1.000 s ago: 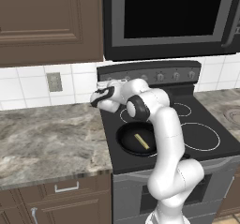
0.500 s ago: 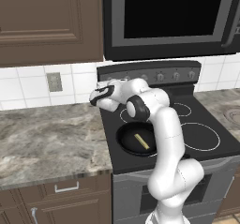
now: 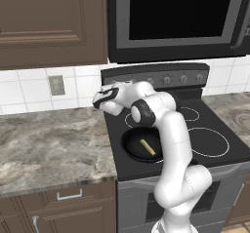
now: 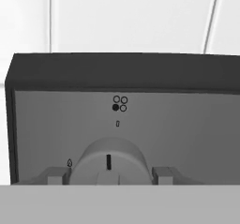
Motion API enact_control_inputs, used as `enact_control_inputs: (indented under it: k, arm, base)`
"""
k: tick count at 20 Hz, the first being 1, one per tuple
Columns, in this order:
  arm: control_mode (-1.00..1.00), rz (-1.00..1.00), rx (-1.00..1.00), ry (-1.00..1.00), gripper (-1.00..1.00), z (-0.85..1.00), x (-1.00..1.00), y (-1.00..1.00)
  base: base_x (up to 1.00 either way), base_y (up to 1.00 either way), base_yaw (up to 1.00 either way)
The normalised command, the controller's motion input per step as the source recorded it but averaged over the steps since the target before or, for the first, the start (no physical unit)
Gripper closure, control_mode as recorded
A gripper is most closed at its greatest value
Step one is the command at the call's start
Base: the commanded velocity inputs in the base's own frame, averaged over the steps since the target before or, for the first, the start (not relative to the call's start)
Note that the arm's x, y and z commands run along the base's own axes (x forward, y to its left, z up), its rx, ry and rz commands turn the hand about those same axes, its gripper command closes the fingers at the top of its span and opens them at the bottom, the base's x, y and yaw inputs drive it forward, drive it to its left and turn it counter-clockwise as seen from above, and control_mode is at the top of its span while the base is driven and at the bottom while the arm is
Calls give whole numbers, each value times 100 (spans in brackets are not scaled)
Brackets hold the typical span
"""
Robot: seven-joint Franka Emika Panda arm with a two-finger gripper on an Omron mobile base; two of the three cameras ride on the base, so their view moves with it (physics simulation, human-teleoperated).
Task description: Pick up the butter stick and place it in the pan. Then turn on the burner for the pan.
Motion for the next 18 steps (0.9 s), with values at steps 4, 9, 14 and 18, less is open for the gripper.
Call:
enact_control_inputs:
  k: [4, 9, 14, 18]
  arm:
    - [-100, 0, -8, 0, 100, 0, 0, 0]
    - [-100, 0, -8, 0, 100, 0, 0, 0]
    - [-100, 0, -9, 0, 100, 0, 0, 0]
    - [-100, 0, -8, 0, 100, 0, 0, 0]
  base:
    - [0, 0, 0]
    - [0, 0, 0]
    - [0, 0, 0]
    - [0, 0, 0]
